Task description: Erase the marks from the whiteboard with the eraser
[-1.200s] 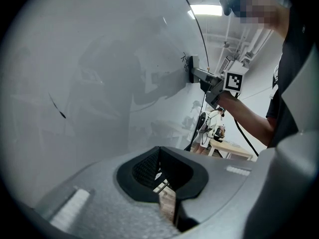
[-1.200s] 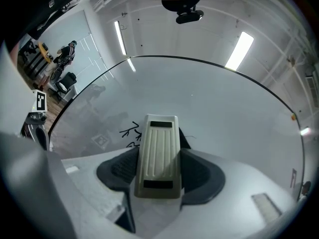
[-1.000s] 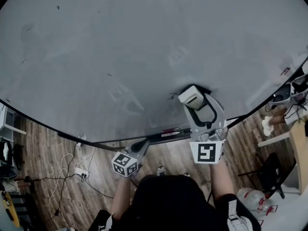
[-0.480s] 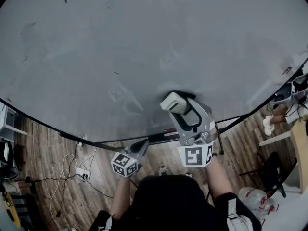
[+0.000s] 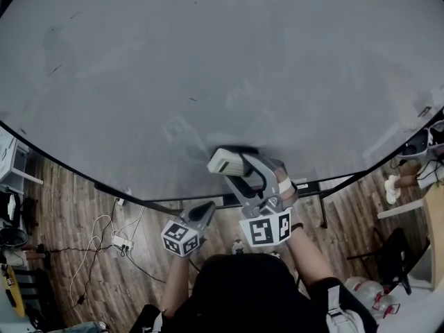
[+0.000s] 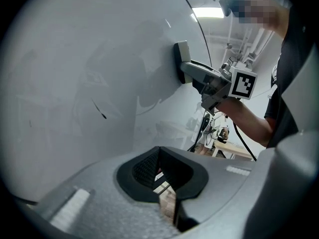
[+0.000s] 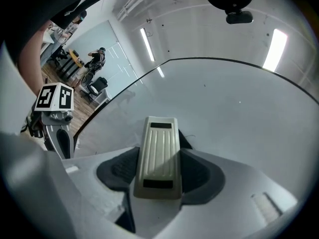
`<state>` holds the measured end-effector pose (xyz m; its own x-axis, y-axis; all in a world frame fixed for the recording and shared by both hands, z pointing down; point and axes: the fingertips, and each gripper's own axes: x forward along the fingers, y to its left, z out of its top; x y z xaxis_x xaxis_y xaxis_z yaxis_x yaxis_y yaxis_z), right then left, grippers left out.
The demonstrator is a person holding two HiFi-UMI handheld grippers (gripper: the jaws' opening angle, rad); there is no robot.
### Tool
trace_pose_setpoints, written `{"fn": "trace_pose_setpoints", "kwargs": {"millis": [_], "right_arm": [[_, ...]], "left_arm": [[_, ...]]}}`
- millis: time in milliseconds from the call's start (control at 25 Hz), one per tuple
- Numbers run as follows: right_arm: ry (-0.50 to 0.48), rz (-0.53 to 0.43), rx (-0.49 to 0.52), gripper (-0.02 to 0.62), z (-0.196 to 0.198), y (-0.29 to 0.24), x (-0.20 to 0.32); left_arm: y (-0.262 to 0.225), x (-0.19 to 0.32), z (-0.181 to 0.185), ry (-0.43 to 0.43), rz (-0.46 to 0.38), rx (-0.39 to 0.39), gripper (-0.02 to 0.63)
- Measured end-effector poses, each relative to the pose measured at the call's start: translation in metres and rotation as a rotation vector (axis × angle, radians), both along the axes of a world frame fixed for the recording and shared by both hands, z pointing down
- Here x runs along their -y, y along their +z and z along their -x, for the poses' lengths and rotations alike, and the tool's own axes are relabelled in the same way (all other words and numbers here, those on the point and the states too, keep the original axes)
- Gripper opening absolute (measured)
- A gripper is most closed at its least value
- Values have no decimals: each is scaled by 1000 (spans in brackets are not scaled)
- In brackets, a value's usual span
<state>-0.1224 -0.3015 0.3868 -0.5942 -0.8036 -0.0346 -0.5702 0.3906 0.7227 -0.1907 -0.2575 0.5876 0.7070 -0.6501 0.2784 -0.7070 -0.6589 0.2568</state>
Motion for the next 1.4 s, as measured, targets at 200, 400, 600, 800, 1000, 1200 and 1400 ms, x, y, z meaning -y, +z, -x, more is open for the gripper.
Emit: {"fn": "trace_pose_setpoints", "kwargs": {"millis": [200, 400, 600, 800, 1000, 1200, 1400], "right_arm": [[-15, 8, -3, 255, 9, 2, -1], [-23, 18, 23, 255, 1, -2, 0], [21, 5, 34, 255, -26, -9, 2], [90, -18, 44, 255, -66, -21, 6], [157, -33, 56, 255, -110, -29, 11], [221, -31, 78, 255, -154, -32, 16], [253, -32, 93, 255, -179, -33, 19]], "left_arm": [[0, -2, 12, -25, 0, 3, 11], [-1, 0, 9, -24, -1, -2, 11], [-3, 1, -7, 4, -4, -4, 11], [-5, 3, -29, 34, -8, -6, 11], [-7, 2, -54, 66, -8, -9, 12], [-5, 0, -73, 79, 5, -5, 11], [-6, 1, -81, 80, 5, -10, 11]]}}
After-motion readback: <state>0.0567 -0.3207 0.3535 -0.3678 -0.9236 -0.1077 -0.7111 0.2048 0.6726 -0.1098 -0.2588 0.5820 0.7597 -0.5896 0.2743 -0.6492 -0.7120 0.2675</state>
